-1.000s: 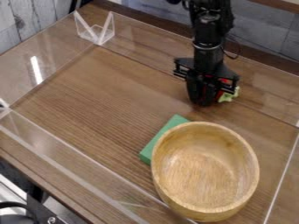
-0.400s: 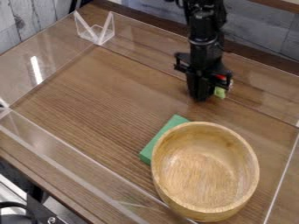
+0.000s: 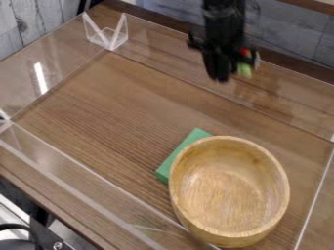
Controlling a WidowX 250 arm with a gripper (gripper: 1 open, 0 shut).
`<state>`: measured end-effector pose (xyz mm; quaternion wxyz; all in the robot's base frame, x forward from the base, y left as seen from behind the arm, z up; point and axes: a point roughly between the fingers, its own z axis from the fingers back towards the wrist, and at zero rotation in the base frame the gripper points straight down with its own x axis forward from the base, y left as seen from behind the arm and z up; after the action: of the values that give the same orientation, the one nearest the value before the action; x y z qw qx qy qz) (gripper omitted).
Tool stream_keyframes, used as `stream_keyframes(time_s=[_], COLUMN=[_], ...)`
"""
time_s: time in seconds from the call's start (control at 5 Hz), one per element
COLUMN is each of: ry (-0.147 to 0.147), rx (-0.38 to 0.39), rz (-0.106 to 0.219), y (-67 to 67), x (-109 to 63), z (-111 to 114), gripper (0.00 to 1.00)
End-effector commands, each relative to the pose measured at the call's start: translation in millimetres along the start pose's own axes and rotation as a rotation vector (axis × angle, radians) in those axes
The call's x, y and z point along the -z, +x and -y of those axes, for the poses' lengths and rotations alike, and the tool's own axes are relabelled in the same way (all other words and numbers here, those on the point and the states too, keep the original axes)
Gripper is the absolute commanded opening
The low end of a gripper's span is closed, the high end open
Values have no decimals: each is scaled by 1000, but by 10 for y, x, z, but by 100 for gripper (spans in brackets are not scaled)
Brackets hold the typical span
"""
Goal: Move the red fruit to the left
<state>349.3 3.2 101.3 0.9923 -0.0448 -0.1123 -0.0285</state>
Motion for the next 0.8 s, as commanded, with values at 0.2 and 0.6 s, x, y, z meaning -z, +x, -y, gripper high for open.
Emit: stream_keyframes(time_s=[0.2, 0.6], ry=[29, 59], rx=[-82, -77], rz=[98, 74], y=[-165, -301], x=[-603, -515], z=[-286, -516], gripper=[0, 0])
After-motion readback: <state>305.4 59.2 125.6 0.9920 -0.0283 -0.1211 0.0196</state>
